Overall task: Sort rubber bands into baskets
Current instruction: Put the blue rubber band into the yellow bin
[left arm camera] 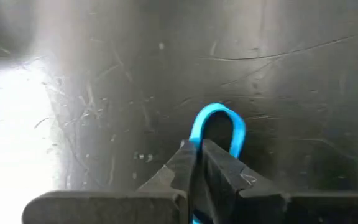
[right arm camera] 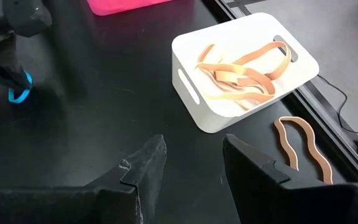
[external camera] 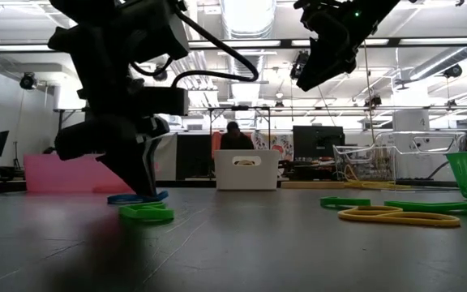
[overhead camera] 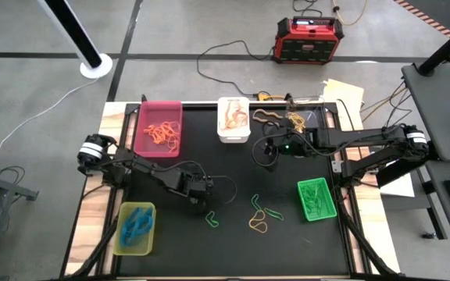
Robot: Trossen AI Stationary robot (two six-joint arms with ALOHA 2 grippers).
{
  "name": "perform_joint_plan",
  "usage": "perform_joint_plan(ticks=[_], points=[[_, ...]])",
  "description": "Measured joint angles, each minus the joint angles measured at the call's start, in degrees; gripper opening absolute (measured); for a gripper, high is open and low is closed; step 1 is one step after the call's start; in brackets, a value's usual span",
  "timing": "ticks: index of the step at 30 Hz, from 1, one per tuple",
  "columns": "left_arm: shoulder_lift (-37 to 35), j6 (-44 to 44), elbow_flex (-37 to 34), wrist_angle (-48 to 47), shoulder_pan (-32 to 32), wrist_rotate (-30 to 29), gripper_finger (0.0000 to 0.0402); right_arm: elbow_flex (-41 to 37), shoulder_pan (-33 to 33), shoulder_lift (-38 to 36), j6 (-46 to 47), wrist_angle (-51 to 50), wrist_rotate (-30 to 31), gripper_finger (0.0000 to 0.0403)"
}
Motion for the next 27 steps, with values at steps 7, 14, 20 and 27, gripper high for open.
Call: perform_joint_plan(ticks=[7, 14, 20, 27], points=[[-5.2, 1.1, -0.5, -2.3, -1.3, -1.2, 0.0001, 0.0, 0.0, 0.0, 0.0, -0.3, 0.0, 0.0157], [-15.1, 0.6, -0.3, -3.4, -3.8, -0.7, 0.0000, 0.0, 0.0, 0.0, 0.1, -1.4, 0.0, 0.0157], [-22.9, -3.5, 0.8, -8.8, -7.2, 3.9, 0.0000, 0.0, 0.0, 0.0, 0.1, -1.4, 0.0, 0.0157], [-28.0, -14.5, 2.0, -15.0, -11.6, -1.5, 0.0002, 0.0, 0.0, 0.0, 0.2, -1.2, 0.0, 0.0157]])
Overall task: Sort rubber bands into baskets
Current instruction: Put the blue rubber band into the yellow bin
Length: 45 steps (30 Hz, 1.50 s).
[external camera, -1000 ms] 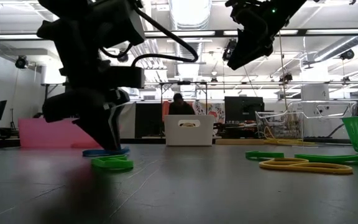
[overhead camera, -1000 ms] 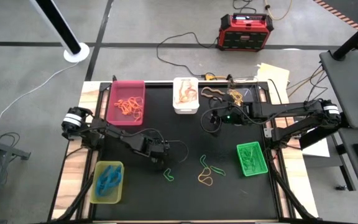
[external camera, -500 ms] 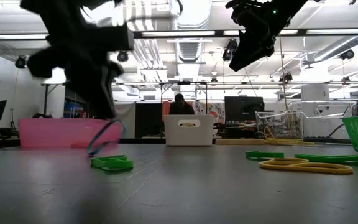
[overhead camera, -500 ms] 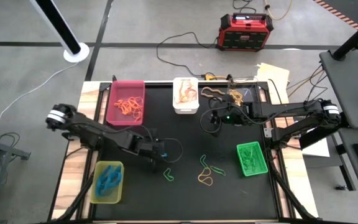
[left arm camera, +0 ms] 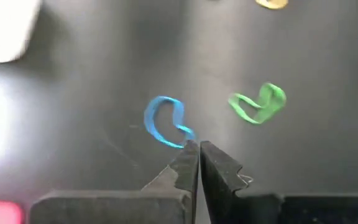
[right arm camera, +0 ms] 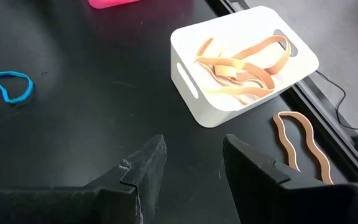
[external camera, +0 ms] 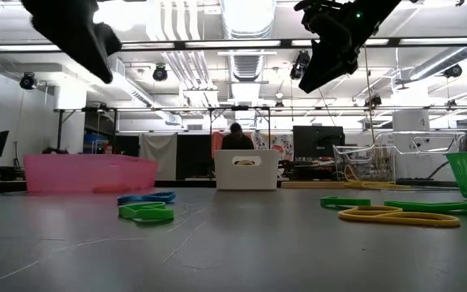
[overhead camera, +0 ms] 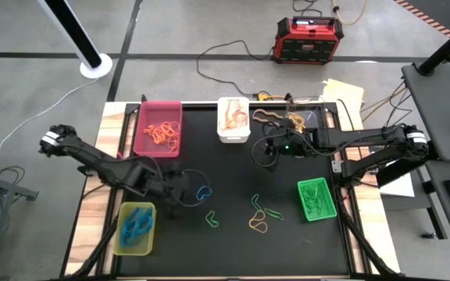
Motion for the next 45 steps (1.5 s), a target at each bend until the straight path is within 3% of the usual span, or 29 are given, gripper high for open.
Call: perform_joint_plan(ticks=[6, 15, 19, 24, 35, 40, 45], points=[[2.7, -1.4, -3.3, 7.6, 1.0, -2.8, 0.0044, 0.0, 0.0, 0.0, 0.5, 0.0, 0.0, 0.0157], [11.9, 2.1, -14.1, 30.6, 0.9, -5.1, 0.0174, -0.3, 0.1, 0.0, 0.5, 0.1, 0.0, 0.0157], [16.5, 2.0, -15.3, 33.2, 0.9, -11.2, 0.0210, -0.5, 0.2, 0.0, 0.5, 0.0, 0.0, 0.0157], [21.2, 1.7, -15.2, 35.5, 0.9, -11.5, 0.0228, -0.5, 0.2, 0.0, 0.5, 0.0, 0.0, 0.0157], [23.8, -2.0, -16.6, 38.0, 1.5, -10.9, 0.0202, -0.6, 0.2, 0.0, 0.5, 0.3, 0.0, 0.0157], [23.8, -5.1, -18.9, 40.2, 2.3, -9.8, 0.0135, -1.1, 0.2, 0.0, 0.5, 0.4, 0.0, 0.0157], [23.8, -4.2, -19.4, 40.0, 2.4, -10.7, 0.0028, -1.6, 0.2, 0.0, 0.5, 0.8, 0.0, 0.0157]])
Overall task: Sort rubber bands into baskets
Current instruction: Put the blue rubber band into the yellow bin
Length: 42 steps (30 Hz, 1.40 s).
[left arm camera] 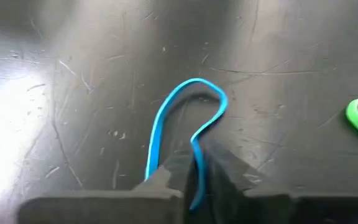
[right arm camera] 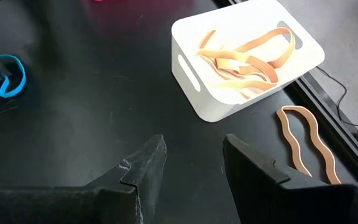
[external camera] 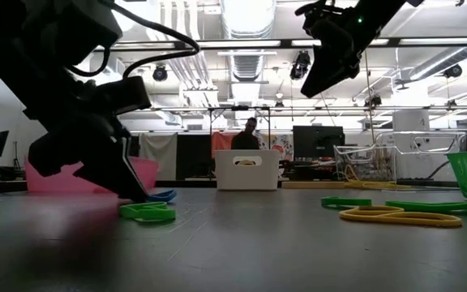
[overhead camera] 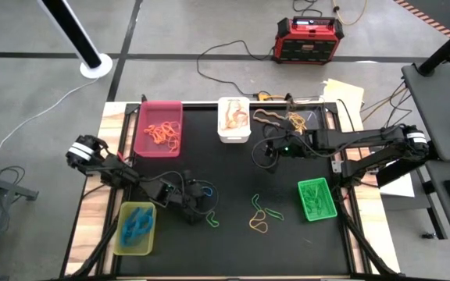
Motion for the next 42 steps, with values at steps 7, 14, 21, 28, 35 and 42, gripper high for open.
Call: perform_joint_plan(ticks=[7, 14, 21, 28, 35, 42], points=[[-3.2, 4.7, 1.1, -2.2, 0.0, 0.1, 0.0001, -1.4, 0.0, 0.0, 0.0, 1.0, 0.0, 0.0157], [-14.6, 8.9, 3.9, -6.1, -0.1, 4.1, 0.0000, -1.6, 0.0, 0.0, 0.0, 1.1, 0.0, 0.0157], [-25.3, 8.4, 11.5, -23.8, -2.0, 13.5, 0.0000, -1.6, 0.0, 0.0, 0.0, 1.1, 0.0, 0.0157], [-26.5, -13.8, 25.4, -61.9, -7.9, 33.3, 0.0000, -1.6, 0.0, 0.0, 0.0, 1.1, 0.0, 0.0157], [-25.1, -21.7, 31.5, -76.1, -16.5, 39.5, 0.0000, -1.6, 0.0, 0.0, 0.7, 1.1, 0.0, 0.0157], [-25.1, -30.2, 27.9, -78.6, -20.0, 38.0, 0.0002, -1.6, 0.0, 0.0, 0.8, 1.0, 0.0, 0.0157]])
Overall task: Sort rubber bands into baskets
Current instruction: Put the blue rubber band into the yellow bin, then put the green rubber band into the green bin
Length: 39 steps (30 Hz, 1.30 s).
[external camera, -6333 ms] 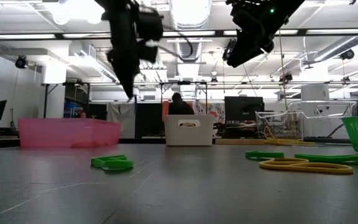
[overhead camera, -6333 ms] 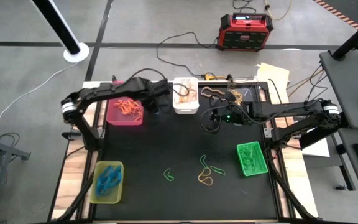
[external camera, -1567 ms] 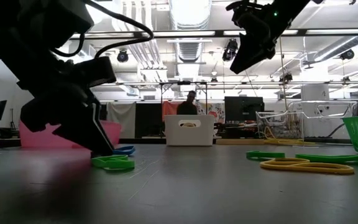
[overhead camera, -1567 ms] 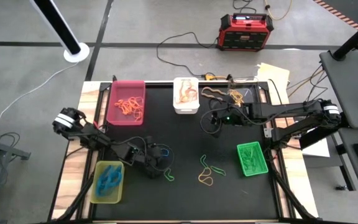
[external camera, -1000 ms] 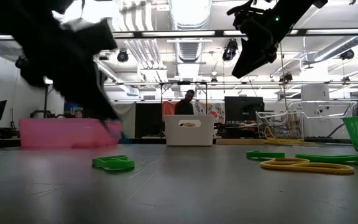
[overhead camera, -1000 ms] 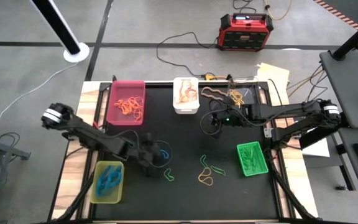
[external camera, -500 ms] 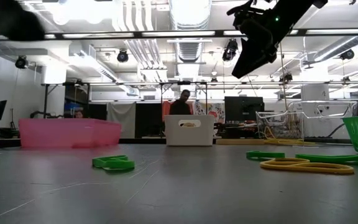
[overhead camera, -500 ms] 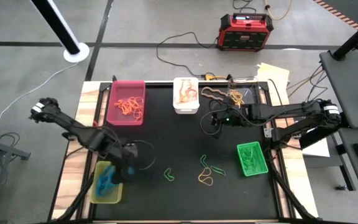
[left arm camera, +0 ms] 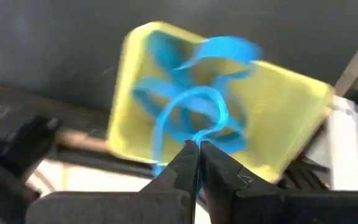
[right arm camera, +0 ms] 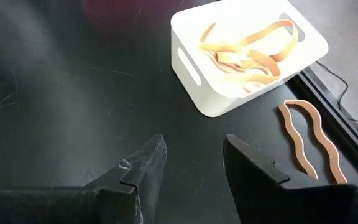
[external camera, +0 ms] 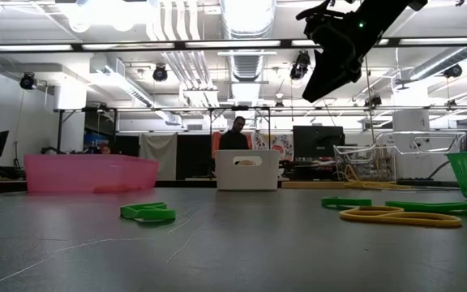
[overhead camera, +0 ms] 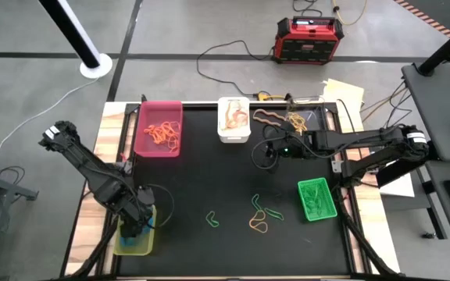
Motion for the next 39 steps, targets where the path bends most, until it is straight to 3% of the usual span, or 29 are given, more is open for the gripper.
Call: perform_joint_plan(ticks=[8, 16, 21, 26, 29, 33, 39], points=[[0.1, -3.2, -3.2, 0.0, -0.8, 2.1, 0.0037, 0.0, 0.0, 0.0, 0.3, 0.0, 0.0, 0.0157], [0.1, -5.4, -3.3, 0.5, -0.8, 0.2, 0.0101, 0.0, 0.1, 0.0, 1.3, 0.0, 0.0, 0.0157], [0.1, 4.7, -2.1, 9.3, -0.8, -17.1, 0.0122, 0.0, 1.2, 0.3, 2.3, 2.8, -3.3, 0.0157], [0.1, 25.4, -2.2, 22.5, -0.7, -35.1, 0.0125, 0.0, 5.5, 3.3, -1.9, 12.3, -9.0, 0.0157], [0.1, 35.7, -2.7, 26.8, -0.3, -42.1, 0.0124, 0.0, 9.3, 6.9, -5.6, 17.8, -10.1, 0.0157], [0.0, 41.6, -3.5, 27.3, -0.3, -51.2, 0.0118, 0.0, 13.7, 12.1, -9.8, 24.8, -10.1, 0.0157], [-1.8, 42.7, -6.3, 27.5, -0.2, -55.8, 0.0105, 0.1, 17.9, 19.8, -9.3, 36.6, -10.1, 0.0157]])
